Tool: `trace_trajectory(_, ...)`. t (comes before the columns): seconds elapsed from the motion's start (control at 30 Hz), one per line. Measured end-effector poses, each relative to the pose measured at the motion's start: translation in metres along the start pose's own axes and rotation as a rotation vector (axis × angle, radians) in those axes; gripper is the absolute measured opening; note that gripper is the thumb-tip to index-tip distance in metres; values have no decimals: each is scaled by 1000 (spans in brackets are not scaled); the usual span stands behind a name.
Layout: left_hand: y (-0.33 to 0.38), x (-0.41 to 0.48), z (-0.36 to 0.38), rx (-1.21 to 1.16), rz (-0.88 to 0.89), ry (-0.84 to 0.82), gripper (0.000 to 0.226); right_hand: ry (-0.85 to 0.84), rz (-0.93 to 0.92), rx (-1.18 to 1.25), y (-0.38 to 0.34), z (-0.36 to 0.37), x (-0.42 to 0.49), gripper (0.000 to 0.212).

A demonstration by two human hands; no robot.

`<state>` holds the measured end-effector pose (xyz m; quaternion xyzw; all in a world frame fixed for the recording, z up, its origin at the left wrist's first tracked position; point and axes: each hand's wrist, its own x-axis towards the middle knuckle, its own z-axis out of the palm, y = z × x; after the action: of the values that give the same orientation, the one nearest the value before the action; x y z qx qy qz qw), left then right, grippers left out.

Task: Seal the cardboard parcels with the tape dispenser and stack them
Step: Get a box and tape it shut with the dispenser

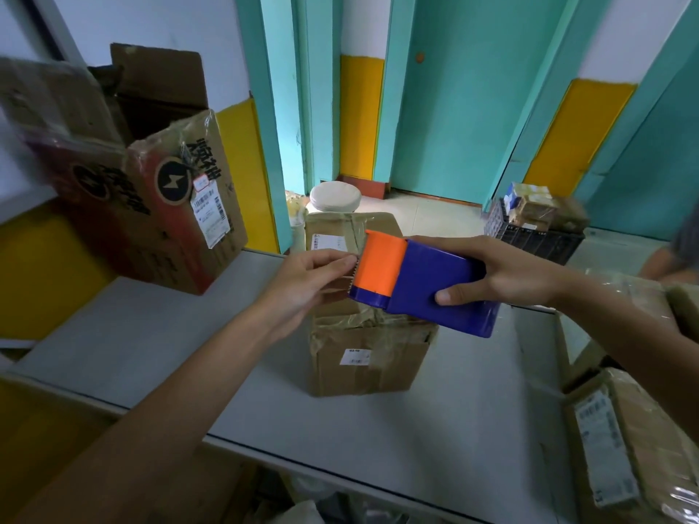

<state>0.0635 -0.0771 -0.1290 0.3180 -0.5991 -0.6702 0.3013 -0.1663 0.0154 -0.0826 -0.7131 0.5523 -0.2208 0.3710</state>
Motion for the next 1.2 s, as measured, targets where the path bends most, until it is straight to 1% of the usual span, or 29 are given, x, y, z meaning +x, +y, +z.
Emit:
trace_trajectory(0.07, -3, -5, -2, -64, -38, 35, 26, -17, -9, 22, -3, 3, 3, 58)
trace_trajectory(0.1, -4, -8, -2, -75, -54, 55, 24, -28, -12, 21, -5, 5, 5, 58)
trace_trajectory(0.17, -7, -13, -2, -65, -60, 111, 15, -53, -10, 3, -8, 7, 8, 58)
trace_trajectory(0.27, -10, -21, -1, -15, -43, 186, 15, -93, -7, -9, -12, 8, 10, 62)
trace_trajectory(0.47, -8, -34, -2, -5, -28, 240, 17, -139, -35, 27, -20, 7, 10, 50)
trace_trajectory(0.6, -14, -42, -2, -18, -47, 243, 15, -200, -21, 27, -24, 13, 7, 52)
trace_trajectory(0.67, -19, -46, -1, 10, -12, 286, 10, -220, -10, 21, -23, 17, 6, 54)
trace_trajectory(0.77, -24, -51, 3, 6, 92, 413, 11, -221, 18, 25, -22, 21, 5, 57)
trace_trajectory(0.83, -27, -55, 6, 21, 142, 465, 12, -228, 22, 35, -22, 22, 2, 59)
trace_trajectory(0.97, -32, -65, 9, 161, 267, 455, 9, -244, 4, 36, -27, 23, -3, 58)
trace_trajectory(1.0, -34, -67, 10, 225, 300, 456, 9, -245, 2, 27, -28, 24, -5, 58)
trace_trajectory(1.1, -38, -71, 11, 547, 423, 498, 16, -227, -15, -68, -33, 29, -5, 62)
trace_trajectory(1.17, -39, -73, 12, 640, 477, 504, 8, -188, -24, -136, -35, 32, -4, 65)
trace_trajectory(1.2, -40, -73, 13, 645, 486, 501, 10, -171, -27, -150, -36, 33, -3, 65)
